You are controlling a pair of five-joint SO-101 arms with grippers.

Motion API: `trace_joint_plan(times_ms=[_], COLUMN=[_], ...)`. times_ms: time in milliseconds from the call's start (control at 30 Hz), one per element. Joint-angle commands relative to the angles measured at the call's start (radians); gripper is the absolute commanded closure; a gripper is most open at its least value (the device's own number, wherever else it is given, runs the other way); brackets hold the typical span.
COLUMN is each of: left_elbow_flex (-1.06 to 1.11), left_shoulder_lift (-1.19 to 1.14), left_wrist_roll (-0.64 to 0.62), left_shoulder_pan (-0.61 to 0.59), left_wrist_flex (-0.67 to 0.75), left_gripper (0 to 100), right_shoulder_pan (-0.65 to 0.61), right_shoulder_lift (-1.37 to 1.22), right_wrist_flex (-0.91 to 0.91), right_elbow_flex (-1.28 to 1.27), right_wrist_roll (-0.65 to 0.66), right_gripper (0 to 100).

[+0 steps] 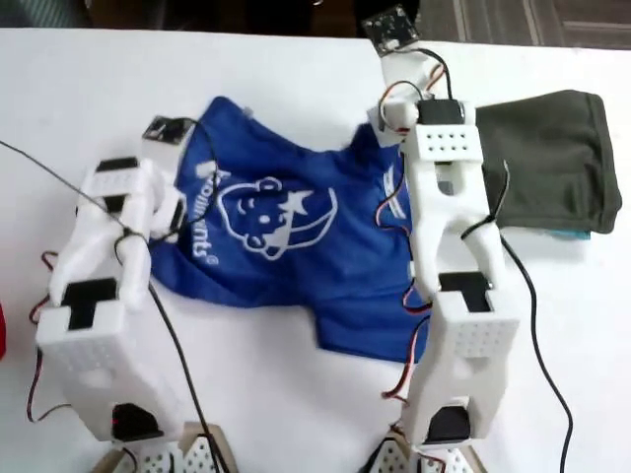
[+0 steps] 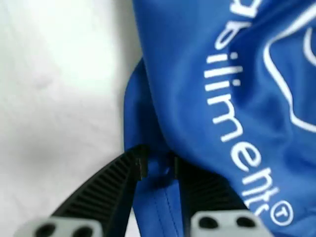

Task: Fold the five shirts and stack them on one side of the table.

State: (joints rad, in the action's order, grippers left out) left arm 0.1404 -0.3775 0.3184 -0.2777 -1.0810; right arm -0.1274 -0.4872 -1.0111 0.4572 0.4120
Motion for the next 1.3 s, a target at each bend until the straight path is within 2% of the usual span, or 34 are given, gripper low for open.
trace_joint_plan(times_ms=[0,367,533,667,833,967,1100,1267], left_elbow_flex=[-0.079,-0.137,0.019,0.231,0.504,0.647,0.704,0.697], left_shoulder_lift=[-0.002,0.040,0.281,0.506,0.681,0.695,0.654,0.572], left_wrist_roll=[-0.012,-0.040,-0.038,0.015,0.057,0.117,0.135,0.130], left_shoulder_pan=[0.002,-0.006,0.000,-0.006,-0.060,-0.107,-0.126,-0.118], left_wrist_flex=[-0.026,-0.221,-0.222,-0.219,-0.107,0.020,0.126,0.186], left_gripper=[89,89,89,89,89,89,84,82], right_shoulder_pan=[0.001,-0.008,-0.008,-0.008,-0.008,-0.024,-0.076,-0.127], right_shoulder_lift=[0.084,0.312,0.367,0.401,0.467,0.527,0.578,0.608], right_wrist_flex=[-0.073,-0.305,-0.374,-0.430,-0.519,-0.596,-0.680,-0.704], right_elbow_flex=[0.061,0.124,0.123,0.123,0.123,0.123,0.121,0.120], right_wrist_roll=[-0.009,-0.003,-0.002,-0.002,-0.002,-0.002,-0.002,-0.008], right_gripper=[82.3,82.0,82.0,82.0,82.0,82.1,82.1,82.2])
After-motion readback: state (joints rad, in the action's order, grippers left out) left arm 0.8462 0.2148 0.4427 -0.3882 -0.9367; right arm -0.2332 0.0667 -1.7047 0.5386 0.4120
